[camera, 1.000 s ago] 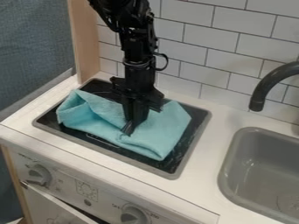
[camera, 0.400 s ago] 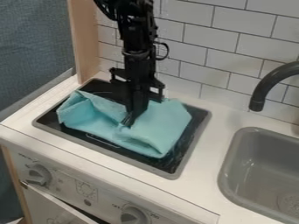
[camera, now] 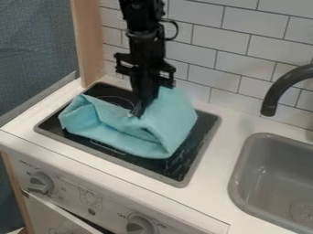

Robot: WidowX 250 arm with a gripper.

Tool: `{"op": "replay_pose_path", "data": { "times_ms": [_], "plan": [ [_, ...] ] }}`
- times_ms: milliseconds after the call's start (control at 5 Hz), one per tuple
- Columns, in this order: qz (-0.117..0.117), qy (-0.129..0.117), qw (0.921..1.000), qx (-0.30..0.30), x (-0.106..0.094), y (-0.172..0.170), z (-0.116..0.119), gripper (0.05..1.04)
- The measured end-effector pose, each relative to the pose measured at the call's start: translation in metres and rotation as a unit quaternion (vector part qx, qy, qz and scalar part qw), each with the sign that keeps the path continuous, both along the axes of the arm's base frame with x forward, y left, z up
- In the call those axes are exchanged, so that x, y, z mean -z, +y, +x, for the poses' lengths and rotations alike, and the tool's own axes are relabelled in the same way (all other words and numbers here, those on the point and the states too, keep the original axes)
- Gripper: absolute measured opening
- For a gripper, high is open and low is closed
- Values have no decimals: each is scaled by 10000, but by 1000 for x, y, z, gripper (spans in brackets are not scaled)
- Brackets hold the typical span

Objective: Unfold the cloth from left to right

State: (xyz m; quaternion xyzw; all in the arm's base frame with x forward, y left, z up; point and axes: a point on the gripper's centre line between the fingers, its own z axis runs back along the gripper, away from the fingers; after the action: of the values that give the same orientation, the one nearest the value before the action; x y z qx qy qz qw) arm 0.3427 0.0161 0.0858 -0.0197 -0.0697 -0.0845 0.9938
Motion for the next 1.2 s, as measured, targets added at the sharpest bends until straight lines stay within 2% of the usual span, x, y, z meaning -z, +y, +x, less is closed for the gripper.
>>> {"op": "replay_pose_path", "data": {
  "times_ms": [200, 400, 600, 800, 1200],
  "plan": [
    [-80, -83, 9993, 357, -11, -39, -4, 64],
    [63, -3, 9992, 401, -10, -74, -10, 64],
    [-68, -199, 9997, 152, -11, -94, -7, 64],
    [-82, -75, 9999, -92, 9, -105, -5, 64],
    [74, 108, 9999, -103, 45, -113, -2, 64]
  ]
}}
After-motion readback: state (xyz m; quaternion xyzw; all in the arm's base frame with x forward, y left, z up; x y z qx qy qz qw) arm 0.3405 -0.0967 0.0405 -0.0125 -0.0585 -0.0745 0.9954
